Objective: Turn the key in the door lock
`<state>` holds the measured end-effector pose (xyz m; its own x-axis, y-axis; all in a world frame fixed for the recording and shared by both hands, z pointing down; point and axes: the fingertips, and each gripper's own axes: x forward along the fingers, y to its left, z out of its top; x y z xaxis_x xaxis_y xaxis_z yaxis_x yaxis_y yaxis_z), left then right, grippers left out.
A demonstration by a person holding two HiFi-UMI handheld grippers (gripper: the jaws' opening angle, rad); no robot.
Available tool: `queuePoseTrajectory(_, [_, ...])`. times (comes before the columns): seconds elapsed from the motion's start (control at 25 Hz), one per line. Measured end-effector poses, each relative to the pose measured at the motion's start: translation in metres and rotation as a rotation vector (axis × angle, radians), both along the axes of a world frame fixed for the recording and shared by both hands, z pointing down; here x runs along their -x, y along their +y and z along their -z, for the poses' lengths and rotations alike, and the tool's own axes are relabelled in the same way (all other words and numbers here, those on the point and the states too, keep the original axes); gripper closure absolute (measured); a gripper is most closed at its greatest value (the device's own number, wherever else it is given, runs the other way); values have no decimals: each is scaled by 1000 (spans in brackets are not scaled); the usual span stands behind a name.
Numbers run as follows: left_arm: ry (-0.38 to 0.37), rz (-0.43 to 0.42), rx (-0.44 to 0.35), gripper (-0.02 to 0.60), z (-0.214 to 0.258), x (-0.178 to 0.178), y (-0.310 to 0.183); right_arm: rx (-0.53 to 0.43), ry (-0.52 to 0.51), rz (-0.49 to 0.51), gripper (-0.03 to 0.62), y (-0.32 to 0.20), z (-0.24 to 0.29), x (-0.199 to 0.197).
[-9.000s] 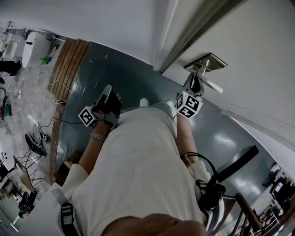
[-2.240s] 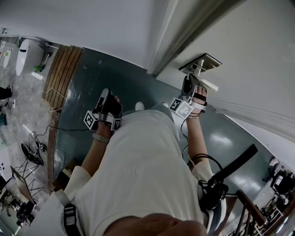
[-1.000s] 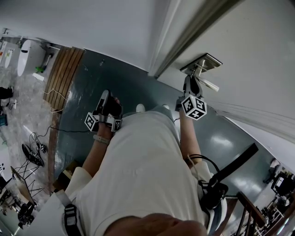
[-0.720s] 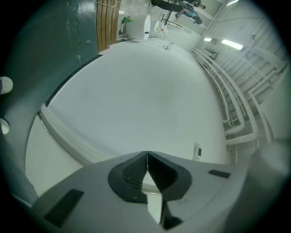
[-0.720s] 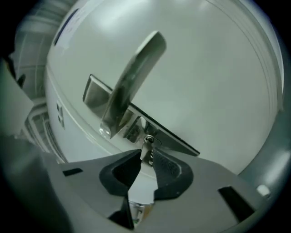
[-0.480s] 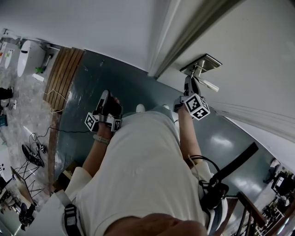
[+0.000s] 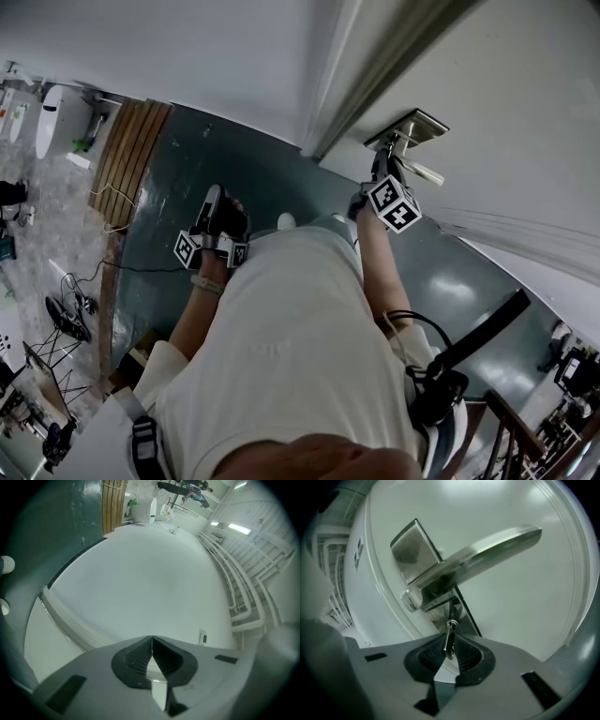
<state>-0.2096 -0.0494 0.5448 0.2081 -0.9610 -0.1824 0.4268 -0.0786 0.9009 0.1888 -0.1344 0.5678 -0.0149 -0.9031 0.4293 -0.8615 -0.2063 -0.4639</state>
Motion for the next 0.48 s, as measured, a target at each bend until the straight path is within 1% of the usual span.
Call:
queuePoseTrajectory(0.2, [5,14,10,574,-2,3,1,-26,-227,-21,536,-1,2,5])
queuePoseTrajectory(0.36, [7,18,17,574,-1,2,1,-62,-473,-27,535,-1,5,5])
queuePoseTrajectory(0.48, [4,21,20,574,-2,3,1,-100,-636,-32,534,1,5,5])
